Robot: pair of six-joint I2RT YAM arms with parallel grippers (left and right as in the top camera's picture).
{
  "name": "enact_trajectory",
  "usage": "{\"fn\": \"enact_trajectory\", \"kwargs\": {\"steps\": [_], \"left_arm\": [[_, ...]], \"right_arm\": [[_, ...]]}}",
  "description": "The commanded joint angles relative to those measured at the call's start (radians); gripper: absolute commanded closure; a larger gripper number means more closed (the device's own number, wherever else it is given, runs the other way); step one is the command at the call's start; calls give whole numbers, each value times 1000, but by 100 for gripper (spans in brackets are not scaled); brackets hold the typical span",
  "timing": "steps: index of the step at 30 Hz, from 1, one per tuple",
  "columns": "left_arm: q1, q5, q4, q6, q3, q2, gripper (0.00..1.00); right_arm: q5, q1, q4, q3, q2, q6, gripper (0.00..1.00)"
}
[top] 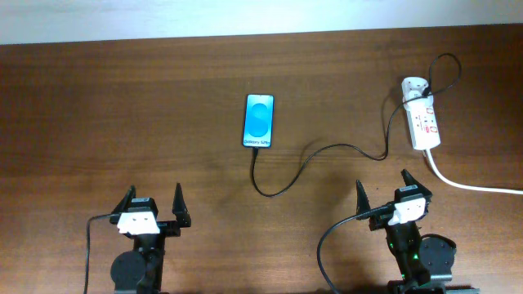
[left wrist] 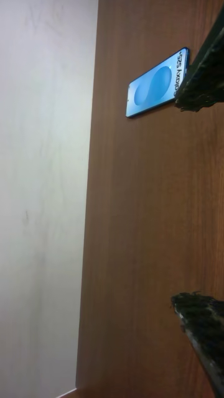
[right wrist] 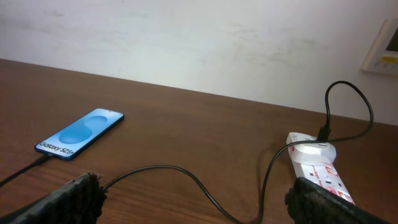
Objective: Plug charger to phone and switch on socket
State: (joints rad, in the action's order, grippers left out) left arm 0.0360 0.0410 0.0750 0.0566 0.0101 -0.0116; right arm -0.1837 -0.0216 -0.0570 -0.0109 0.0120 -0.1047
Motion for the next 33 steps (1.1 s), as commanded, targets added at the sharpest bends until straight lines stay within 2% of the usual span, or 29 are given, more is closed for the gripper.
{"fn": "enact_trajectory", "kwargs": {"steps": [1, 16, 19, 21, 33], "left_arm": [[-7, -11, 9, -8, -1, 6, 1], [-7, -11, 8, -8, -1, 6, 1], [-7, -11, 8, -8, -1, 6, 1], [-7, -11, 8, -8, -1, 6, 1], [-7, -11, 9, -8, -1, 6, 1]], "right_arm": [[1, 8, -7, 5, -8, 8, 2], [5, 1, -7, 5, -8, 8, 1], [57, -6, -13, 5, -8, 13, 2], [118, -5, -19, 5, -8, 86, 2], [140, -5, -21, 5, -8, 83, 2]]}}
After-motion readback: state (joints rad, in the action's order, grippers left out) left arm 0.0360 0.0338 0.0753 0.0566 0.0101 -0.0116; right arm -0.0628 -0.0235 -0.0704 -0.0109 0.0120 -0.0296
